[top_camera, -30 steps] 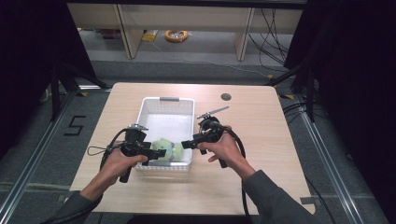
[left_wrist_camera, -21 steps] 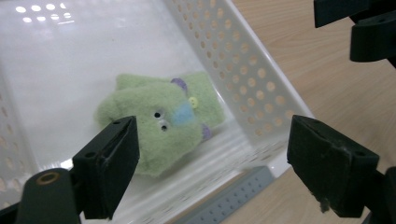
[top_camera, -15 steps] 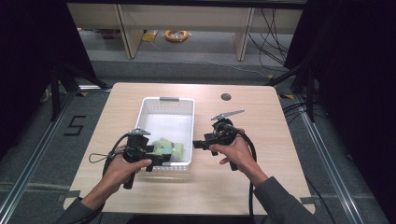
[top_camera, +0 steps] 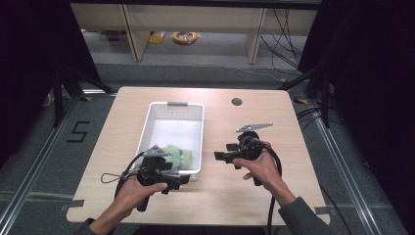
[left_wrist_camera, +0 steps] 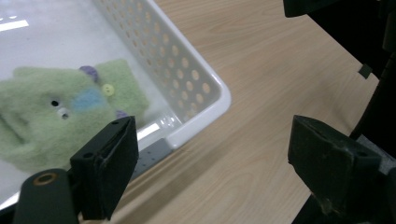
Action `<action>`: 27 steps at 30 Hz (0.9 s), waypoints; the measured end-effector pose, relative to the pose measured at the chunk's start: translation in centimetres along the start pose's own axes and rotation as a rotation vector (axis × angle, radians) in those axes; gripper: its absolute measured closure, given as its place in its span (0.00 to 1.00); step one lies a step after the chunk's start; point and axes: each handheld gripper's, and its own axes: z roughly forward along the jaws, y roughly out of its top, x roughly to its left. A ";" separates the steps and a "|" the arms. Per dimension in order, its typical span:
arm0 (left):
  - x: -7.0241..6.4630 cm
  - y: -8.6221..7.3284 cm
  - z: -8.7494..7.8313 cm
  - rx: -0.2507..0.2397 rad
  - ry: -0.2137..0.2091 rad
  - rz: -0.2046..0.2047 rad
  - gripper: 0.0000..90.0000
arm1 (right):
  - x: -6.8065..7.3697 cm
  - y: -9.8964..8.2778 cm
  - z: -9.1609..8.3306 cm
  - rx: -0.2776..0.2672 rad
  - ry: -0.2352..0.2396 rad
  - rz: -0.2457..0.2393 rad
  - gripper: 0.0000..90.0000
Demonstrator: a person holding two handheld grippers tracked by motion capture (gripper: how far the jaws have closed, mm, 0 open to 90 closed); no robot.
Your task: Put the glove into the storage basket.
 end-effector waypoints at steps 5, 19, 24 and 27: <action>-0.5 -0.4 0.2 -0.015 -0.009 0.003 0.17 | 0.1 -0.9 -1.0 -0.015 -0.008 0.001 0.36; -2.0 -1.2 0.8 -0.020 -0.026 0.041 0.17 | -0.6 -3.6 -2.7 -0.041 0.006 0.019 0.34; -2.3 -1.8 1.0 -0.020 -0.024 0.049 0.17 | -0.9 -4.4 -3.1 -0.057 -0.001 -0.001 0.33; -2.3 -2.1 1.0 -0.009 -0.027 0.063 0.17 | -0.6 -4.9 -3.4 -0.057 -0.001 0.025 0.32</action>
